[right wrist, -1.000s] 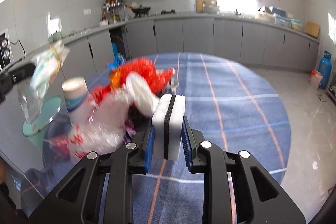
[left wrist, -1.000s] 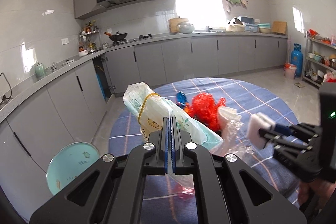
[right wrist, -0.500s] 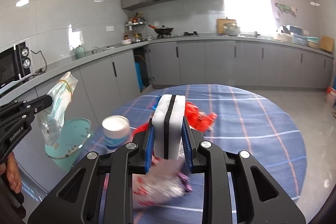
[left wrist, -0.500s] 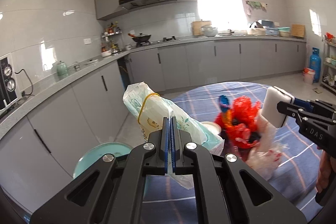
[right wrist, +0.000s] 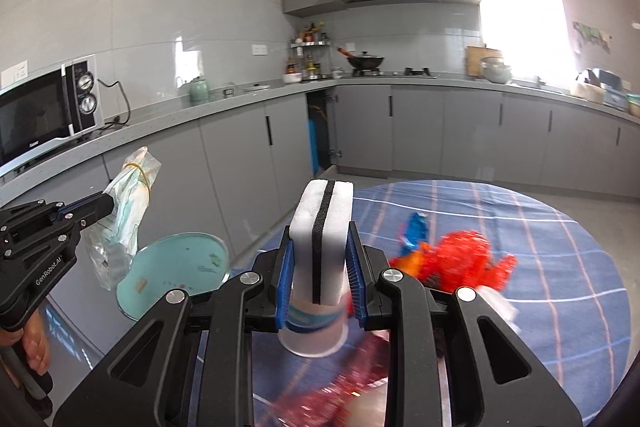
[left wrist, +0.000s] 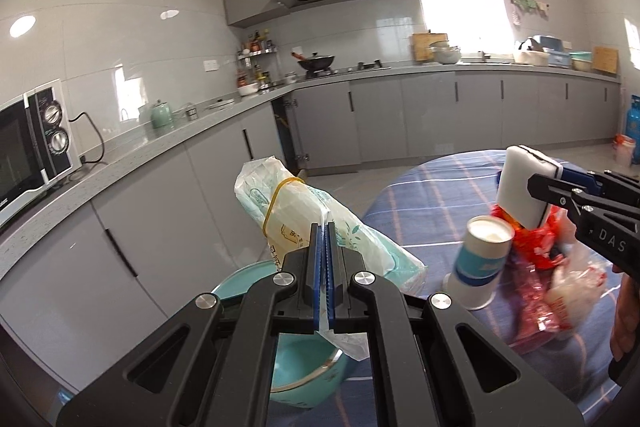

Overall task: Collect trash
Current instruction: 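Carry the plastic bag with the left tool and the tissue with the right tool over the teal bin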

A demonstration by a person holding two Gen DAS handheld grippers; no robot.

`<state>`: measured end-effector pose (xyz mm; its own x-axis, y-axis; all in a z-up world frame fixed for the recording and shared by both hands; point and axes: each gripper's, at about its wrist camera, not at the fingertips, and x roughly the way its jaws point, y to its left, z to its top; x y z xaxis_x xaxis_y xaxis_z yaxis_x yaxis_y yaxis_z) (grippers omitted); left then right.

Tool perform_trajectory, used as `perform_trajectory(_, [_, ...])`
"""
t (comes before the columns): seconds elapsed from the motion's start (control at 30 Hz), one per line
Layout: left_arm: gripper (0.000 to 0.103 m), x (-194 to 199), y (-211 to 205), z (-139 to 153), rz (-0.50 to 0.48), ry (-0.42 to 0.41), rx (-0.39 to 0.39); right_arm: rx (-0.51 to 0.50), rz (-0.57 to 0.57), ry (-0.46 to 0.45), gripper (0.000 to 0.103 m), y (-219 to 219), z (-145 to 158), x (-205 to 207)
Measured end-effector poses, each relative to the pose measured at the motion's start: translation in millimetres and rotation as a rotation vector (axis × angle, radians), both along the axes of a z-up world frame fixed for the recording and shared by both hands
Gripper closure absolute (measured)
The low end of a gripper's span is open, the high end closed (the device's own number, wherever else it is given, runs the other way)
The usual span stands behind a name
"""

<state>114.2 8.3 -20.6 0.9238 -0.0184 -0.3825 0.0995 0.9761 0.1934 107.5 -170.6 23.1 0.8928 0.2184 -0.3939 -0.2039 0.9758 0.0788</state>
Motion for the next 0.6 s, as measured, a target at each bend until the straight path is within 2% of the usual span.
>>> perform_trajectory(0.23, [0.1,7.9,28.9,-3.4,0.058,-0.001,0.008,-0.006,0.054,0.0,0.078,32.7,-4.0,18.4])
perform_trajectory(0.6, [0.1,21.0,75.1,-13.5,0.143,0.033,-0.025,-0.035,0.152,0.025,0.078,91.0,-19.0,49.1])
